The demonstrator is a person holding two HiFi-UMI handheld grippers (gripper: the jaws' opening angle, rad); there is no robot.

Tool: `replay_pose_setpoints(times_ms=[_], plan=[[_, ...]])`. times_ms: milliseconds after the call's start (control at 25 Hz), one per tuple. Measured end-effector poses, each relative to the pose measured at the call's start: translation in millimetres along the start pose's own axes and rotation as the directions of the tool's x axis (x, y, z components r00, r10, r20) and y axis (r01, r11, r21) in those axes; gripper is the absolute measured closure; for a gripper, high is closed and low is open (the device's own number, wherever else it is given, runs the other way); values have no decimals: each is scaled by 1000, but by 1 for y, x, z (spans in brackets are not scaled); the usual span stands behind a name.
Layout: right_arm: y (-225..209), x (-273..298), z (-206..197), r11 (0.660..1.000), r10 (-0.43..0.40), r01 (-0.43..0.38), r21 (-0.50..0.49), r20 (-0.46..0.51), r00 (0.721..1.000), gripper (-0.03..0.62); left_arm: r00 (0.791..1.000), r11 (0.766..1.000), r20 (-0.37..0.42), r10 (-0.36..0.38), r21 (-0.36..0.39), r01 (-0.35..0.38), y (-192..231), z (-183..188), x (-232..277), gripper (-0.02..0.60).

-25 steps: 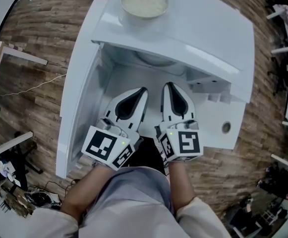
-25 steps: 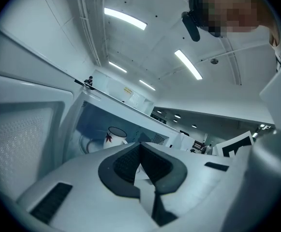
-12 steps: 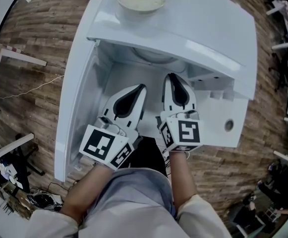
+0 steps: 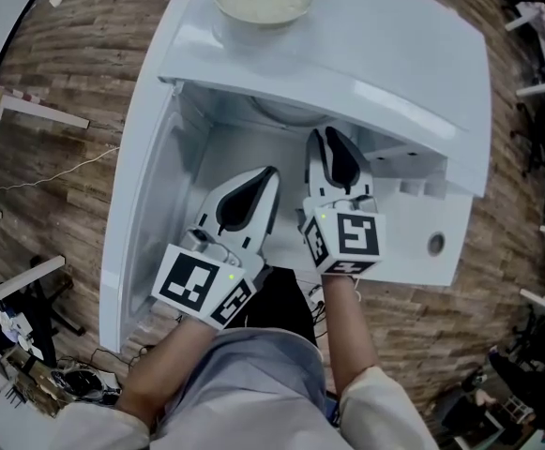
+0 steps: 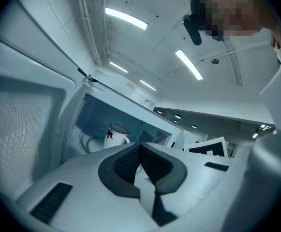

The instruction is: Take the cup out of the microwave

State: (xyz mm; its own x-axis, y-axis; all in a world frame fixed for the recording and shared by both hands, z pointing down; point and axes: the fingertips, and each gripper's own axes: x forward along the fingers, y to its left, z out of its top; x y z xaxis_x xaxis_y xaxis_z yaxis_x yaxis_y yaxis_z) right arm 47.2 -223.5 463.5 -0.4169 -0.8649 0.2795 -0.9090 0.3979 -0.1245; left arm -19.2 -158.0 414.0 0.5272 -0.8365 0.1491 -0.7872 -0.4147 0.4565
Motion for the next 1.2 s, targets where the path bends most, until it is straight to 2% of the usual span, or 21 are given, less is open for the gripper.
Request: replay_pose_setpoints(times_ms=[440,760,1200], plan=[[-10,31,-9,998,-45,45,-35,1,999,413,1000,1000,-6,12,0,-12,11,-3,-2,566],[-19,53,-14,999,-48,48,-22,-4,999,385,1000,1000,-11,15,-7,-15,16,-5,1,567],[-18,69,-15,999,-30,30,-40,0,1000,385,1000,999,-2,24,-26,-24,23,-4,6,567]])
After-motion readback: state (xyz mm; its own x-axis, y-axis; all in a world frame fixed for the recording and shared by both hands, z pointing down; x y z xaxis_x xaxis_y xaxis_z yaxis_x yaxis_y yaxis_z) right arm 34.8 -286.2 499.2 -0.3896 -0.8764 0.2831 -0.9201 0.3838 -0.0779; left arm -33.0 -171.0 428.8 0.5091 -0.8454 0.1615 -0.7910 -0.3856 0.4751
